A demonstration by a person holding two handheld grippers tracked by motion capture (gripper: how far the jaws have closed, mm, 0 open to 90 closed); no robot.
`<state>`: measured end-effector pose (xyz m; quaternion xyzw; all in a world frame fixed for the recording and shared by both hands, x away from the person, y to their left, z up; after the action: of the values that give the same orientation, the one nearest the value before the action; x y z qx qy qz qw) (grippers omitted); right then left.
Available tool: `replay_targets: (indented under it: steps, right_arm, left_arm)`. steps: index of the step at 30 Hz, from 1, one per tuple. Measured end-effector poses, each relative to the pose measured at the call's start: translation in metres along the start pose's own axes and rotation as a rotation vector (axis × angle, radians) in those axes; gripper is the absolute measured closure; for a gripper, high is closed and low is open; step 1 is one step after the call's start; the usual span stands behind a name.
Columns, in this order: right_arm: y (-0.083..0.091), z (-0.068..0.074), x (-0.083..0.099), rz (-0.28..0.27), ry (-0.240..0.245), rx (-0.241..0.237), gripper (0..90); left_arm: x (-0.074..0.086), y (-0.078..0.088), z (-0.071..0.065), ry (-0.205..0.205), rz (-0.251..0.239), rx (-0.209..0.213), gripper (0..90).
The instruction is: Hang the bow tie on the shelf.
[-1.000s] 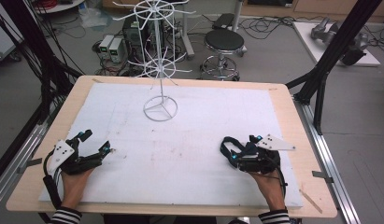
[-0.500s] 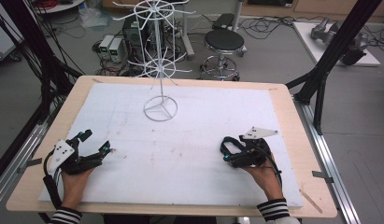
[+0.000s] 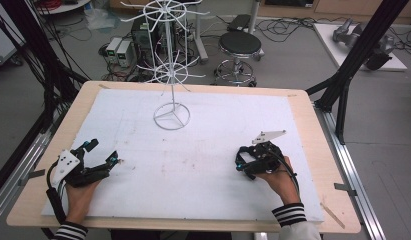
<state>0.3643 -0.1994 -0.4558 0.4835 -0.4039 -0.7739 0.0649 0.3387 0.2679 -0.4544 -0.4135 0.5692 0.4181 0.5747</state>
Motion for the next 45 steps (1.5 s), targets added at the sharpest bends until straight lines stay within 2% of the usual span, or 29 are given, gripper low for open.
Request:
replay_targets:
  steps: [5, 8, 11, 12, 14, 19, 22, 25, 28, 33, 37, 45]
  right_arm:
    - [-0.003, -0.001, 0.0, 0.036, -0.029, -0.005, 19.8]
    - [-0.006, -0.002, -0.001, 0.091, -0.05, -0.014, 26.4]
    - [-0.008, -0.002, -0.002, 0.107, -0.051, -0.024, 29.2]
    - [-0.011, -0.002, -0.002, 0.136, -0.067, -0.028, 31.4]
    - [-0.013, -0.003, -0.002, 0.166, -0.065, -0.024, 32.5]
    - [-0.017, -0.004, -0.003, 0.191, -0.072, -0.022, 35.5]
    - [-0.019, -0.006, -0.003, 0.227, -0.076, -0.011, 38.9]
    - [-0.02, -0.007, -0.003, 0.23, -0.083, -0.012, 41.0]
    - [-0.021, -0.008, -0.003, 0.272, -0.085, -0.011, 44.9]
    - [-0.022, -0.009, -0.006, 0.269, -0.098, -0.013, 46.9]
    - [-0.026, -0.011, -0.003, 0.304, -0.099, -0.002, 49.9]
    - [-0.027, -0.014, 0.0, 0.329, -0.107, 0.005, 59.1]
  left_arm:
    - [0.0, 0.0, 0.0, 0.0, 0.001, 0.0, 16.4]
    - [0.0, 0.0, 0.0, -0.002, 0.002, -0.001, 16.4]
    - [0.0, 0.0, 0.0, -0.006, 0.003, -0.001, 16.4]
    - [0.0, 0.0, 0.0, -0.008, 0.004, -0.002, 16.4]
    - [0.0, 0.0, 0.0, -0.006, 0.003, -0.001, 16.4]
    - [0.0, 0.0, 0.0, -0.008, 0.004, -0.002, 16.4]
    - [0.0, 0.0, 0.0, -0.009, 0.005, -0.002, 16.4]
    - [0.0, 0.0, 0.0, -0.009, 0.006, -0.002, 16.4]
    - [0.0, 0.0, 0.0, -0.008, 0.006, -0.003, 16.4]
    - [0.0, 0.0, 0.0, -0.009, 0.006, -0.003, 16.4]
    - [0.0, 0.0, 0.0, -0.008, 0.004, -0.003, 16.4]
    - [0.0, 0.0, 0.0, -0.008, 0.005, -0.004, 16.4]
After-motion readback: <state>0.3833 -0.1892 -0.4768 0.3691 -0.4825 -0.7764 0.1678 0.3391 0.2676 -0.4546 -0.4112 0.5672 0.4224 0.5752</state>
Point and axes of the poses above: each handheld gripper's, and its own axes: y roughly backward along the jaws, x roughly out of its underside, z roughly to its left, the point moved 7 cm from there along -y, roughly forward along the jaws, and after that the axes turned 11 degrees about -x, right-handed, at the moved point
